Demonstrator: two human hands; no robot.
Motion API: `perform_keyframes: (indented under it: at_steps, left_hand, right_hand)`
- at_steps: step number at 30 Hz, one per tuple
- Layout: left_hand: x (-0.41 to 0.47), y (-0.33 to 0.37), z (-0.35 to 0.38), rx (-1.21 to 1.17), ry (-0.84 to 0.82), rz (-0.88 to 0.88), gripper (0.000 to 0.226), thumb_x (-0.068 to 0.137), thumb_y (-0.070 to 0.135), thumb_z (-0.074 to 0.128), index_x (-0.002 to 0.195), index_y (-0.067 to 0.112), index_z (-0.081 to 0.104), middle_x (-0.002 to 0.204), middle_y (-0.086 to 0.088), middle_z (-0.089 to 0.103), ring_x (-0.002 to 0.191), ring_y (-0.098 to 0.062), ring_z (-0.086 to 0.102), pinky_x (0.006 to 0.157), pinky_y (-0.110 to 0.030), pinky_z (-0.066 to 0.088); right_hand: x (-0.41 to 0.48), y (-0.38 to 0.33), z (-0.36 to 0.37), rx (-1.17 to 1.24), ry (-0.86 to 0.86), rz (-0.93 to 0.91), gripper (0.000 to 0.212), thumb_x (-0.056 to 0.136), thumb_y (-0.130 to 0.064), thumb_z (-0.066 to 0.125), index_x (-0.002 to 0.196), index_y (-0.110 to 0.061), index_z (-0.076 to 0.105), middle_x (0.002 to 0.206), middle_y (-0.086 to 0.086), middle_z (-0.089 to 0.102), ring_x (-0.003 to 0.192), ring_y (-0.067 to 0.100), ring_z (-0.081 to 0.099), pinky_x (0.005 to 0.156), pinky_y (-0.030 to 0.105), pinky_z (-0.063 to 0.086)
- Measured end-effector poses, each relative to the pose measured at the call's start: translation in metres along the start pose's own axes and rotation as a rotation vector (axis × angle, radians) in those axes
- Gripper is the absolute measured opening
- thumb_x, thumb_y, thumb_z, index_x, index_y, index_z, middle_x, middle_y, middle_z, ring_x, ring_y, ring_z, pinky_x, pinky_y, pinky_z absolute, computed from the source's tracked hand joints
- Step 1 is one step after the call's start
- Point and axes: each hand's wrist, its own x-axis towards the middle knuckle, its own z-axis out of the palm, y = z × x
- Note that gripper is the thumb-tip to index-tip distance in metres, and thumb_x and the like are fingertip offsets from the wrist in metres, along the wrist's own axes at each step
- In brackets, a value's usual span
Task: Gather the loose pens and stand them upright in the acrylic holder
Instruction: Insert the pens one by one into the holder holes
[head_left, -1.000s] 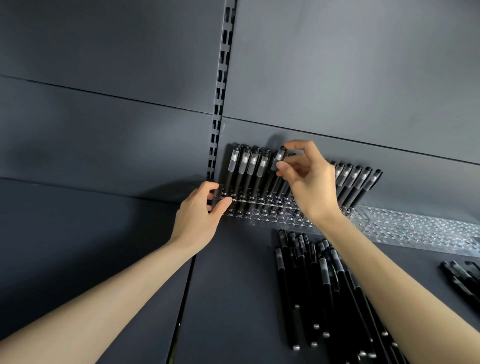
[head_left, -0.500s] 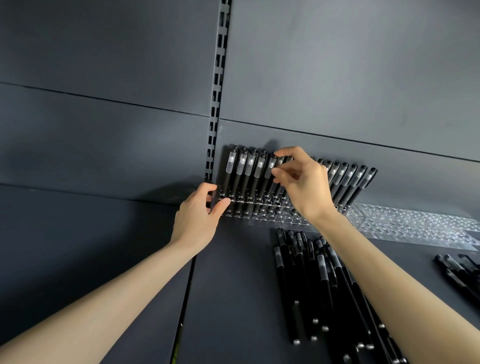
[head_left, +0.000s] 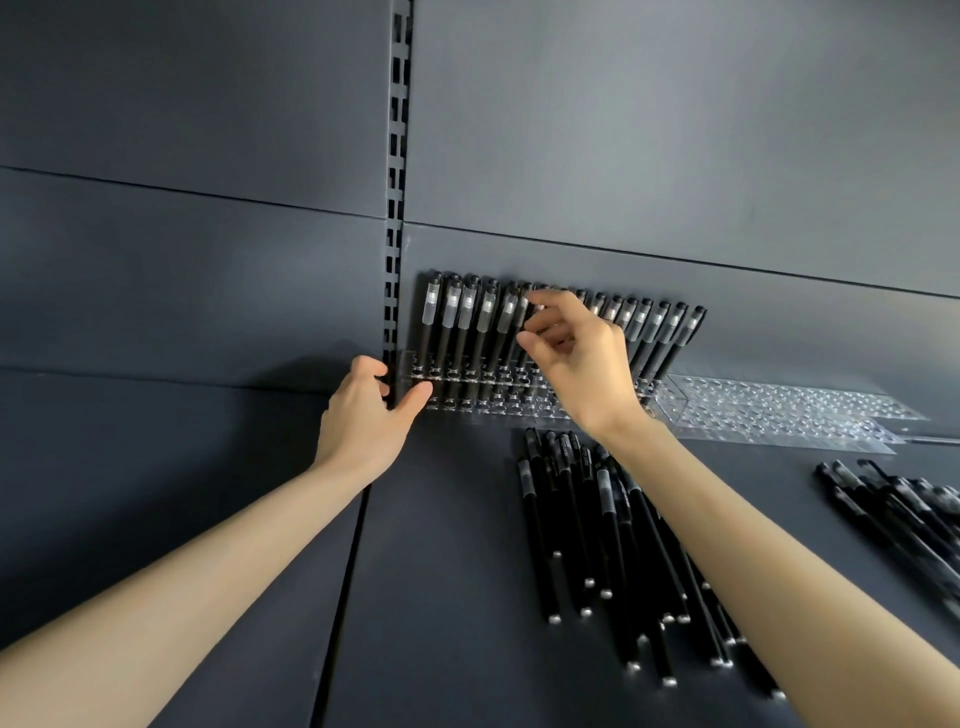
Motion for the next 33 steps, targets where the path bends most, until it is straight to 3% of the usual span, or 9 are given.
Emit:
perform_keyframes:
  at_steps: [3, 9, 14, 19, 25, 28, 30, 32, 33]
  left_hand:
    - [-0.013, 0.005, -0.003, 0.090, 0.037, -0.007, 0.045, 0.085, 0.044, 0.063, 0.111, 0.010, 0.048, 0.115, -0.007, 0.052, 0.106, -0.024, 0.053, 0.086, -0.038, 0.046]
    - [-0.064, 0.037, 0.006, 0.180, -0.103, 0.051, 0.031, 0.086, 0.044, 0.060, 0.102, 0.018, 0.055, 0.102, 0.001, 0.055, 0.097, -0.017, 0.055, 0.079, -0.030, 0.044]
    - [-0.113, 0.069, 0.031, 0.236, -0.191, 0.020, 0.048, 0.085, 0.056, 0.055, 0.117, 0.020, 0.050, 0.112, 0.006, 0.053, 0.103, -0.013, 0.053, 0.084, -0.029, 0.044]
    - [-0.147, 0.087, 0.053, 0.315, -0.164, 0.002, 0.063, 0.086, 0.056, 0.053, 0.131, 0.014, 0.038, 0.130, 0.000, 0.046, 0.118, -0.019, 0.047, 0.097, -0.033, 0.041]
    - [-0.148, 0.095, 0.065, 0.306, -0.113, -0.141, 0.065, 0.087, 0.051, 0.057, 0.133, 0.009, 0.040, 0.128, -0.006, 0.049, 0.113, -0.024, 0.052, 0.087, -0.034, 0.047]
    - [-0.136, 0.097, 0.065, 0.309, -0.130, -0.240, 0.060, 0.085, 0.051, 0.061, 0.123, 0.006, 0.050, 0.115, -0.009, 0.059, 0.105, -0.026, 0.058, 0.083, -0.035, 0.047]
    - [-0.129, 0.097, 0.065, 0.276, -0.153, -0.261, 0.049, 0.083, 0.045, 0.066, 0.102, 0.000, 0.061, 0.093, -0.017, 0.062, 0.091, -0.030, 0.062, 0.077, -0.038, 0.048]
    - [-0.127, 0.098, 0.065, 0.275, -0.171, -0.243, 0.038, 0.084, 0.035, 0.066, 0.062, 0.008, 0.052, 0.055, -0.011, 0.045, 0.054, -0.024, 0.051, 0.056, -0.033, 0.039]
    - [-0.127, 0.099, 0.065, 0.287, -0.179, -0.232, 0.044, 0.085, 0.032, 0.065, 0.054, 0.013, 0.040, 0.048, -0.004, 0.034, 0.046, -0.020, 0.039, 0.050, -0.030, 0.030]
  right_hand:
    - [-0.014, 0.003, -0.009, 0.007, -0.008, 0.001, 0.026, 0.089, -0.012, 0.063, 0.115, -0.014, 0.061, 0.090, -0.004, 0.065, 0.078, 0.000, 0.058, 0.073, 0.010, 0.047]
    - [-0.044, 0.016, -0.040, -0.029, -0.123, 0.020, 0.013, 0.091, -0.015, 0.060, 0.102, -0.012, 0.066, 0.090, -0.005, 0.061, 0.072, -0.003, 0.055, 0.066, 0.005, 0.043]
    - [-0.073, 0.035, -0.069, -0.080, -0.358, -0.006, 0.021, 0.091, -0.024, 0.061, 0.109, -0.013, 0.065, 0.106, 0.001, 0.061, 0.097, 0.016, 0.060, 0.090, 0.031, 0.048]
    - [-0.100, 0.048, -0.094, -0.185, -0.600, -0.068, 0.048, 0.094, -0.042, 0.051, 0.138, -0.026, 0.044, 0.150, 0.001, 0.036, 0.138, 0.023, 0.028, 0.115, 0.036, 0.019]
    - [-0.114, 0.056, -0.095, -0.213, -0.694, -0.070, 0.052, 0.097, -0.048, 0.036, 0.146, -0.033, 0.027, 0.158, -0.005, 0.014, 0.145, 0.021, 0.009, 0.115, 0.039, 0.002]
    - [-0.114, 0.057, -0.096, -0.216, -0.684, -0.082, 0.050, 0.098, -0.046, 0.035, 0.145, -0.031, 0.030, 0.158, -0.005, 0.014, 0.144, 0.022, 0.010, 0.114, 0.037, 0.002]
    - [-0.114, 0.058, -0.097, -0.217, -0.680, -0.086, 0.049, 0.099, -0.045, 0.034, 0.145, -0.030, 0.031, 0.158, -0.005, 0.014, 0.144, 0.022, 0.010, 0.114, 0.036, 0.002]
    - [-0.115, 0.058, -0.096, -0.215, -0.678, -0.088, 0.049, 0.099, -0.046, 0.034, 0.144, -0.029, 0.032, 0.158, -0.005, 0.015, 0.144, 0.022, 0.011, 0.115, 0.037, 0.002]
    - [-0.116, 0.058, -0.096, -0.214, -0.679, -0.085, 0.049, 0.098, -0.046, 0.034, 0.144, -0.029, 0.032, 0.158, -0.005, 0.015, 0.144, 0.022, 0.011, 0.115, 0.037, 0.002]
